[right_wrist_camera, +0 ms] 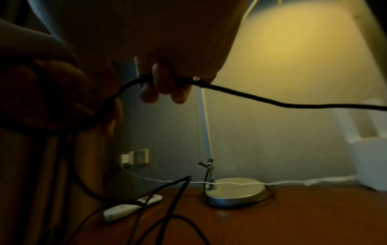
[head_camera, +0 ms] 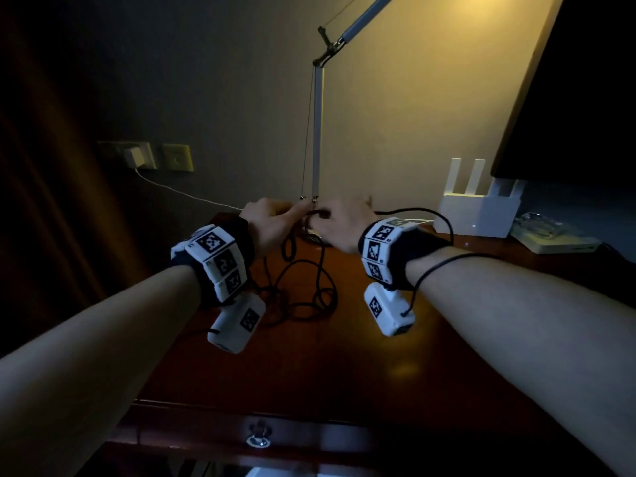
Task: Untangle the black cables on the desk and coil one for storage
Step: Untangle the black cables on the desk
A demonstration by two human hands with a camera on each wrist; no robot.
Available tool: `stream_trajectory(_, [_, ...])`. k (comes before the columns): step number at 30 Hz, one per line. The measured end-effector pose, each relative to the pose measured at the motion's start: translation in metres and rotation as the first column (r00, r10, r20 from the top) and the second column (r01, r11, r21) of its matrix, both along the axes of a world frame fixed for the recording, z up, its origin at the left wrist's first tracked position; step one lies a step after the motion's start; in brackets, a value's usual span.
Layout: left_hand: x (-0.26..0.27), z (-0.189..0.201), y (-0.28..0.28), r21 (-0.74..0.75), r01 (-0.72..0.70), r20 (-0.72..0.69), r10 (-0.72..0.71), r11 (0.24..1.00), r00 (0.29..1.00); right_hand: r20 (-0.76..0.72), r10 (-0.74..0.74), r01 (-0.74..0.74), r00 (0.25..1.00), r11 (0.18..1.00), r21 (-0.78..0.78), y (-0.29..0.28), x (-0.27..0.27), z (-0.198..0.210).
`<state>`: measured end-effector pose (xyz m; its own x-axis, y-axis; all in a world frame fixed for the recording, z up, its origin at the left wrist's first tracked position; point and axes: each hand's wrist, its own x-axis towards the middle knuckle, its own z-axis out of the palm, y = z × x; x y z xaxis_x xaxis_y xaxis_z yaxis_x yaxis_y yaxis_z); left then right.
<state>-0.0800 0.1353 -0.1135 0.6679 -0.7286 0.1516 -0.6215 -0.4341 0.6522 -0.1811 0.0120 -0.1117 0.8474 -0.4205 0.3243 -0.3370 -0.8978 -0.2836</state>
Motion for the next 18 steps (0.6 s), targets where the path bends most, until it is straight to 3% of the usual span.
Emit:
stream_trajectory(5, [0.006,-0.002,0.015,0.214,0.015,0.074,-0.031,0.977,0.997,0.062,-0.321,0.321,0.945,0.947,0.016,-0.052,-0.016,0.005])
stream_trajectory(8, [0.017,-0.006,0.022,0.272,0.048,0.248,-0.118,0.961,0.961,-0.035,-0.511,0.512,0.859,0.858,0.049,-0.078,-0.03,0.012])
stream_trajectory(10, [0.022,-0.005,0.02,0.286,0.045,0.307,-0.136,0.957,0.942,-0.105,-0.552,0.555,0.827,0.832,-0.007,-0.077,-0.034,0.013])
stream_trajectory(12, [0.023,-0.002,0.014,0.271,0.042,0.297,-0.125,0.962,0.947,-0.081,-0.468,0.469,0.88,0.883,-0.011,-0.061,-0.03,0.015])
stream_trajectory(15, [0.018,0.001,-0.001,0.245,0.029,0.336,-0.113,0.969,0.935,-0.07,-0.09,0.097,0.993,0.989,0.111,-0.017,-0.012,0.016])
stream_trajectory(17, [0.01,0.004,-0.008,0.221,0.026,0.369,-0.108,0.975,0.923,-0.137,0.105,-0.075,0.985,0.976,0.206,0.007,0.002,0.01])
stream_trajectory(18, [0.006,0.005,-0.01,0.21,0.03,0.371,-0.108,0.977,0.922,-0.148,0.134,-0.101,0.98,0.972,0.213,0.014,0.006,0.006])
